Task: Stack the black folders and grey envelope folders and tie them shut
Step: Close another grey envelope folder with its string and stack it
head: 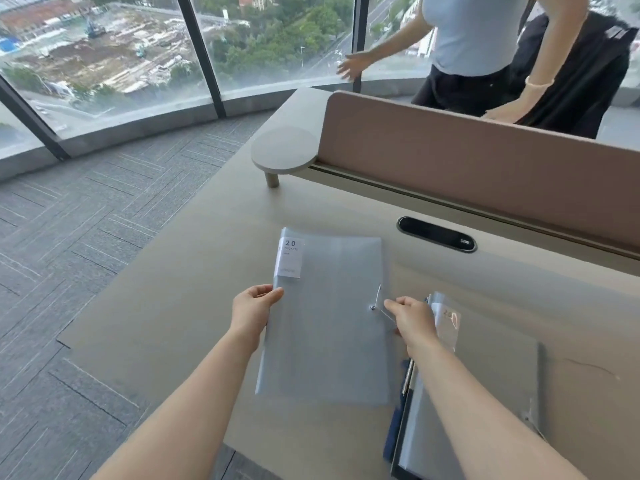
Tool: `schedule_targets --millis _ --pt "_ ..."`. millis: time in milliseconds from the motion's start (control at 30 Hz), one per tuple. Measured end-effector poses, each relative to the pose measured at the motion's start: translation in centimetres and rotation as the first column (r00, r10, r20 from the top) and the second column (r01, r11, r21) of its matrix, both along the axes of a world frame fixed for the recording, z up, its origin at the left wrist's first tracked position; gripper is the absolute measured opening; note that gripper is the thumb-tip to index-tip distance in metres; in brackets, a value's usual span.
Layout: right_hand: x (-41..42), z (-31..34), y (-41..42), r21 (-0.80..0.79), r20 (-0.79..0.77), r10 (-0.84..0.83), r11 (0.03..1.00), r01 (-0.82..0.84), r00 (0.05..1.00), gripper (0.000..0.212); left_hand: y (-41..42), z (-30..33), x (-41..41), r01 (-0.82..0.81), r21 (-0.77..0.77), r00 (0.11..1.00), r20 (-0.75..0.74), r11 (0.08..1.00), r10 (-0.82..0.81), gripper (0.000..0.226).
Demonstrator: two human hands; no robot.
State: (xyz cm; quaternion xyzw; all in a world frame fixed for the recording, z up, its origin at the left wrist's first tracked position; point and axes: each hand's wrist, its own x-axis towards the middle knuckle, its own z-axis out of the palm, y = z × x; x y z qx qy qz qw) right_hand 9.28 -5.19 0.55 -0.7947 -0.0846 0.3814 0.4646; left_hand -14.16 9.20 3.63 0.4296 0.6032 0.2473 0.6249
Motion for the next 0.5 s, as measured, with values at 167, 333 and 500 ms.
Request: schedule_targets --millis 167,333,500 --pt "2.3 1.7 -3.6 0.001 0.074 -0.122 0.993 0.122 0.990 0.019 -2.0 1.2 3.4 0.079 0.023 0.996 0.048 0.997 -0.080 0.023" --pt "4.8 2.3 -9.4 0.012 0.085 -0.249 0.969 0.249 0.965 0.018 -5.7 1.7 8.0 0.198 0.020 0.979 0.053 0.980 -0.198 0.016" --pt "7.1 1.6 -15.4 -0.026 0.105 -0.347 0.936 0.351 0.932 0.022 -10.0 1.4 12.3 0.320 0.010 0.947 0.037 0.948 -0.320 0.014"
